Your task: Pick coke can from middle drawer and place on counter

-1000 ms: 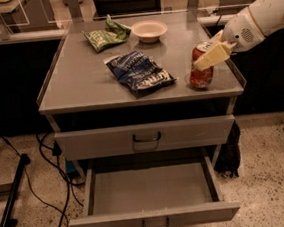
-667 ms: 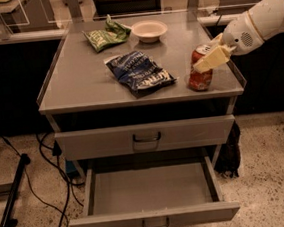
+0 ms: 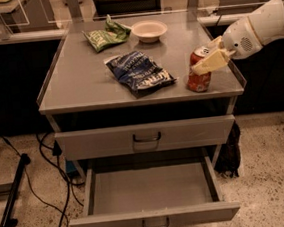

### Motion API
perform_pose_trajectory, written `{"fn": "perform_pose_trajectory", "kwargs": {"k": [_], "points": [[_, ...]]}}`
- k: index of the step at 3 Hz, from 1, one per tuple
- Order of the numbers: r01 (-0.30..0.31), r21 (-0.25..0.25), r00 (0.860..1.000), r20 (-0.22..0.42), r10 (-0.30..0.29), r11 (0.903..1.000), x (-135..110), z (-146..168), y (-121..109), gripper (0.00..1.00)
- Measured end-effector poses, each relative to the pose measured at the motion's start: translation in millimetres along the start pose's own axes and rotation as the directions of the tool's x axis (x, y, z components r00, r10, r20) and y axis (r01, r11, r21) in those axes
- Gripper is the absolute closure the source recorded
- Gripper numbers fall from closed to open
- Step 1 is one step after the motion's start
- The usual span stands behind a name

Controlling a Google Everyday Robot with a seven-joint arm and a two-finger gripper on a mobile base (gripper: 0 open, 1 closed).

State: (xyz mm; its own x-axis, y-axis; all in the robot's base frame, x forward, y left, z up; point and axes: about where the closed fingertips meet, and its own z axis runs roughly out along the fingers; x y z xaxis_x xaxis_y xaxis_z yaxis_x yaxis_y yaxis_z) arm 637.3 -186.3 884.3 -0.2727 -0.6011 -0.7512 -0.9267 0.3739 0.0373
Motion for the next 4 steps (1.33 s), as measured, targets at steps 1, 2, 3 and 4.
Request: {"fn": "perform_pose_trajectory", "kwargs": {"k": [1, 2, 3, 4], "points": [[0.000, 0.000, 1.000, 0.000, 0.000, 1.0000, 0.0, 0.0, 0.0, 0.81], [0.000, 0.000, 1.000, 0.000, 0.000, 1.0000, 0.0, 0.0, 0.0, 0.59], [0.000, 0.000, 1.000, 0.000, 0.000, 1.0000, 0.0, 0.1, 0.0, 0.34], [0.000, 0.000, 1.000, 0.000, 0.000, 1.0000, 0.0, 0.1, 0.0, 0.12]]}}
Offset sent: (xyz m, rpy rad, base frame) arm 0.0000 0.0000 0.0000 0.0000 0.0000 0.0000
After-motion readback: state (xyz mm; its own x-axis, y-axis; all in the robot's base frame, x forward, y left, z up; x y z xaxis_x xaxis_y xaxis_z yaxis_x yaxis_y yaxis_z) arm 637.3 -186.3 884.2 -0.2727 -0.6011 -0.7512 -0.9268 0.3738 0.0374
